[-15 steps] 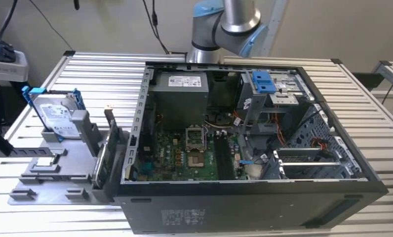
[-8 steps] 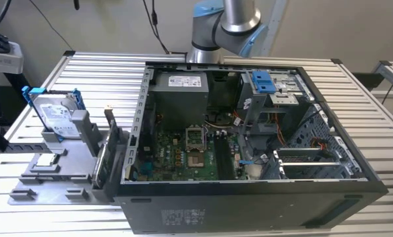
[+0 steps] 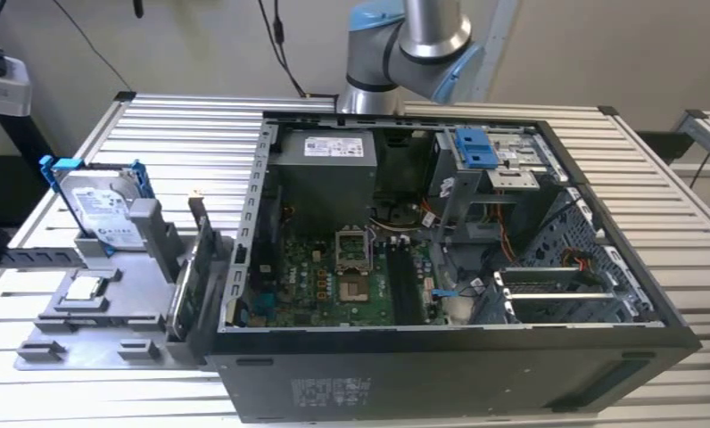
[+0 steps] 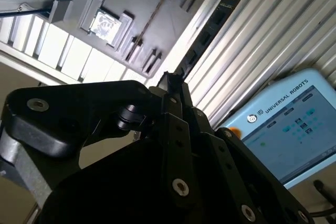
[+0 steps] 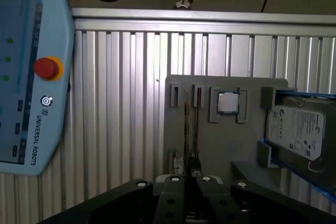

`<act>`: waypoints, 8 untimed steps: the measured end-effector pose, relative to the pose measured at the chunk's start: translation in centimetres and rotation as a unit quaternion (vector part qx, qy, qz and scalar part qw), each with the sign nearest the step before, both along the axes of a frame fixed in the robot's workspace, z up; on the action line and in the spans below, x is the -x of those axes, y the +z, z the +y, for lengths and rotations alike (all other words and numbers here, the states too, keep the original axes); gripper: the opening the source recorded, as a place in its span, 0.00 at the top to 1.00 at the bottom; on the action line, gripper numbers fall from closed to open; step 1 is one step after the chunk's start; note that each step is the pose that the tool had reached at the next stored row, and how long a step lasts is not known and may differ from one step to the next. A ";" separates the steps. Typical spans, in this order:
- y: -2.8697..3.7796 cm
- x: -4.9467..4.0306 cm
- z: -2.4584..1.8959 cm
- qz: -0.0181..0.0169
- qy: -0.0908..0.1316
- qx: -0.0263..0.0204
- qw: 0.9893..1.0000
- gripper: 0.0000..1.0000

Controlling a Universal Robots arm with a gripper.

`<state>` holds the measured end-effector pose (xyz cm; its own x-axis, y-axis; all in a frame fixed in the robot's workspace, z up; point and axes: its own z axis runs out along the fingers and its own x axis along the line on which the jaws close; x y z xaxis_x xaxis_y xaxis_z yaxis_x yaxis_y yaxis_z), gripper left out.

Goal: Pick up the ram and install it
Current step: 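Pick up the ram and move it above insertion slot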

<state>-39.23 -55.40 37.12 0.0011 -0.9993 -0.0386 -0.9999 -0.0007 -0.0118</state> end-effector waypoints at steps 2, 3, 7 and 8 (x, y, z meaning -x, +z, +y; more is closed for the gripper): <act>0.32 0.00 0.00 0.000 0.000 0.000 1.000 0.86; 0.49 0.00 0.00 0.000 0.000 0.000 1.000 0.86; 1.11 0.00 0.00 0.000 0.000 0.000 1.000 0.86; 1.25 0.00 0.00 0.000 0.000 0.000 1.000 0.86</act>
<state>-39.23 -55.40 38.37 0.0011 -0.9993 -0.0386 -0.9999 -0.0007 -0.0119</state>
